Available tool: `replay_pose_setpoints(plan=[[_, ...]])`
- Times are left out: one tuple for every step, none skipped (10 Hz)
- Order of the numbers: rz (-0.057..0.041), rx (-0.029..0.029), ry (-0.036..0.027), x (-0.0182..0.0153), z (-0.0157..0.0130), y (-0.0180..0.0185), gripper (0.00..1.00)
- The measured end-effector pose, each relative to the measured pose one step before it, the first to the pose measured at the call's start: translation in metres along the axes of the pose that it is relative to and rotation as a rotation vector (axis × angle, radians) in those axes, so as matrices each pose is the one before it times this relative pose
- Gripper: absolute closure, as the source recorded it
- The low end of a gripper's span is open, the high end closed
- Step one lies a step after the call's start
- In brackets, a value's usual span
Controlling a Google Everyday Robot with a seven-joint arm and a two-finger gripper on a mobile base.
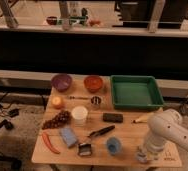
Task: Wipe table surface with towel
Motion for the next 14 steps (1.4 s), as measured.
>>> replay_pose_setpoints(plan=[[0.00535, -0.00525, -0.00106, 0.00166, 0.00526, -0.00024, 0.97], [0.00371, -0.00537, -0.00003, 0.00155, 0.00527, -0.00111, 0.97], [0.003, 0.00083, 0.00026, 0.00149, 0.00253, -0.00174, 0.97], [0.00285, 0.00346, 0.00198, 0.00125, 0.00077, -0.00092, 0.97], [0.00164, 0.00876, 0.00276, 0.00048, -0.00024, -0.00168, 0.97], [-0.00373, 0.01023, 0.00622, -0.00098, -0.00278, -0.00256, 0.97], [-0.00576, 0.01531, 0.00643, -0.00207, -0.00366, -0.00465, 0.97], [-0.00414, 0.00552, 0.00446, -0.00106, -0.00169, -0.00275, 0.97], [-0.00295, 0.00698, 0.00154, -0.00122, -0.00119, -0.0031, 0.97], [-0.00167, 0.00405, 0.00245, -0.00066, -0.00051, -0.00235, 0.97], [-0.001, 0.00044, 0.00137, -0.00015, 0.00099, -0.00175, 0.97], [0.00021, 0.00021, 0.00098, 0.00041, 0.00114, -0.00181, 0.97], [-0.00068, 0.0007, 0.00223, 0.00023, 0.00151, -0.00251, 0.97], [0.00065, 0.00171, 0.00168, 0.00117, 0.00155, -0.00212, 0.97]])
